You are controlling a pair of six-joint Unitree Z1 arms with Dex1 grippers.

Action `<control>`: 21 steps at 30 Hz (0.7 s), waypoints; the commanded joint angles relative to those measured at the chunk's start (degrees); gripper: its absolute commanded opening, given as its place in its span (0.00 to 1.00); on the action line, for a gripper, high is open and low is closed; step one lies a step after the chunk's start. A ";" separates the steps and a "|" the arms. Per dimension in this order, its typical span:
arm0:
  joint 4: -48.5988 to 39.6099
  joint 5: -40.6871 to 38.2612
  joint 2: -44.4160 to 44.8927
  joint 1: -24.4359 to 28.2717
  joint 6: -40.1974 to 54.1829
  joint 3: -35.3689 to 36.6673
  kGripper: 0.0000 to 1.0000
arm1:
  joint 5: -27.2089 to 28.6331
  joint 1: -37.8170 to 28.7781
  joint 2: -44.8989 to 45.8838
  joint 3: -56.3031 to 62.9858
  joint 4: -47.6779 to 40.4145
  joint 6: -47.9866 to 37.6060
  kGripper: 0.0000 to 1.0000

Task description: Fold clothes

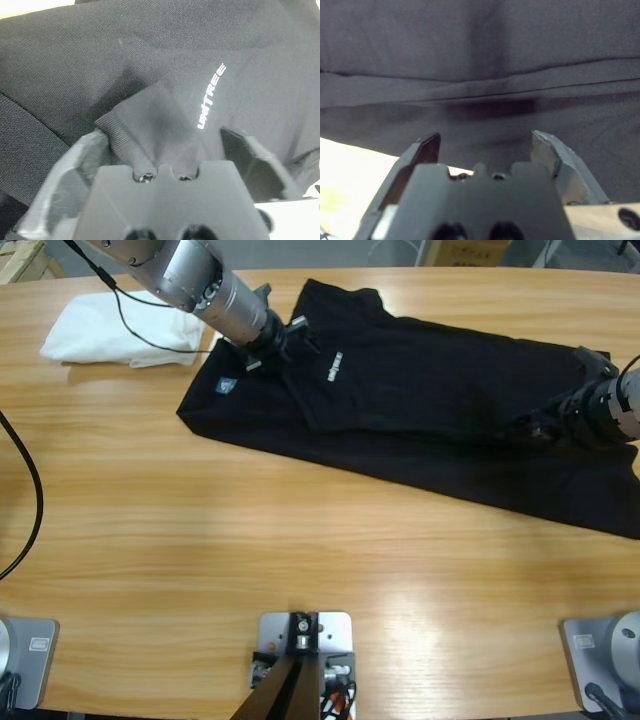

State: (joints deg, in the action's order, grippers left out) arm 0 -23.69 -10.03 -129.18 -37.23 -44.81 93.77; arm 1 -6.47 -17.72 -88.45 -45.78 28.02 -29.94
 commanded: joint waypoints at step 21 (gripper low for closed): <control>-4.58 8.52 1.39 -1.88 -8.58 0.34 0.00 | -1.17 0.41 -2.18 2.35 -0.86 0.48 0.71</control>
State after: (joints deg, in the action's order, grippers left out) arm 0 -24.05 -7.32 -129.14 -37.82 -44.84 93.77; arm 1 -6.49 -17.71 -88.82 -45.03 27.78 -29.94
